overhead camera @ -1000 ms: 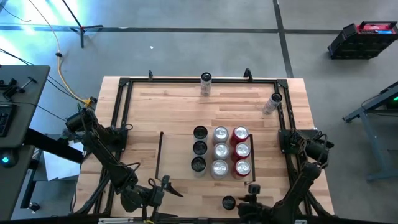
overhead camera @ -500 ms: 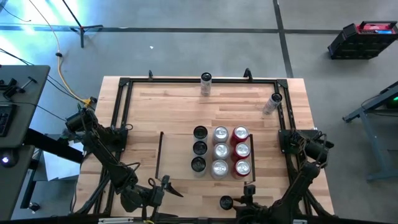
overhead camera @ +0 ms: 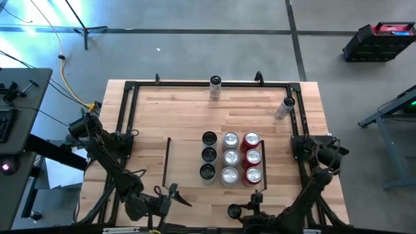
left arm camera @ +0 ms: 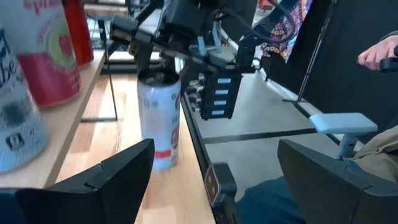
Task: Place canned beverage on shelf
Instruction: Put the bottom white-pink soda can on the shelf
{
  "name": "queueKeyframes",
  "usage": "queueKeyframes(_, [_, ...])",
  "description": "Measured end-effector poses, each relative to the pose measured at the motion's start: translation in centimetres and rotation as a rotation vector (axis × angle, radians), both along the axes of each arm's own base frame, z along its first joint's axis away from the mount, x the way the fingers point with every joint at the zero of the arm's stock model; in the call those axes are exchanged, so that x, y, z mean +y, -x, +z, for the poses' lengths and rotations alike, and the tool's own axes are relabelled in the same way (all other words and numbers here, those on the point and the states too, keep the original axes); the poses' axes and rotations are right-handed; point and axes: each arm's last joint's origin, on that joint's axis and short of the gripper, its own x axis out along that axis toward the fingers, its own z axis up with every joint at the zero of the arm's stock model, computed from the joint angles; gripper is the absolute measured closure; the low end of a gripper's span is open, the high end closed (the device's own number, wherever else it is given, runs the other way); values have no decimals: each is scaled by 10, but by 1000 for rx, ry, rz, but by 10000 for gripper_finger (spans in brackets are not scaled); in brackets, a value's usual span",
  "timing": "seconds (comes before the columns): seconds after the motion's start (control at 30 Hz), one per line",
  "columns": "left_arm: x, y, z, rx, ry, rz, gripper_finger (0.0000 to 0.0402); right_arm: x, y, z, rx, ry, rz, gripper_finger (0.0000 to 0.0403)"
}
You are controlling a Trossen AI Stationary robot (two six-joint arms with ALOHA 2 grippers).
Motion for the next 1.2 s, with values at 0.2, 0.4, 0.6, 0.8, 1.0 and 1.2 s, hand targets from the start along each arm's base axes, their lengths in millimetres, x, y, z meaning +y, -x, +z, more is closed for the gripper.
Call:
queueKeyframes(0.2, [-2, -1, 5, -69, -28, -17, 71, -4, -9, 0, 5, 10, 9, 167])
queueKeyframes(0.4, [-7, -6, -5, -95, -54, -30, 71, -3, -7, -1, 51, 8, 49, 166])
queueKeyframes(0.6, [-13, -18, -17, -151, -34, -141, 71, -1, -15, 2, 5, 10, 79, 166])
queueKeyframes(0.8, [-6, -27, -21, -135, -6, -110, 71, -6, -24, 2, -7, 11, 74, 166])
queueKeyframes(1.0, [-3, -31, -22, -128, 0, -107, 71, -10, -29, 3, -19, 21, 52, 166])
queueKeyframes(1.2, [-3, -31, -22, -128, -1, -111, 71, -12, -33, 3, -29, 14, 42, 166])
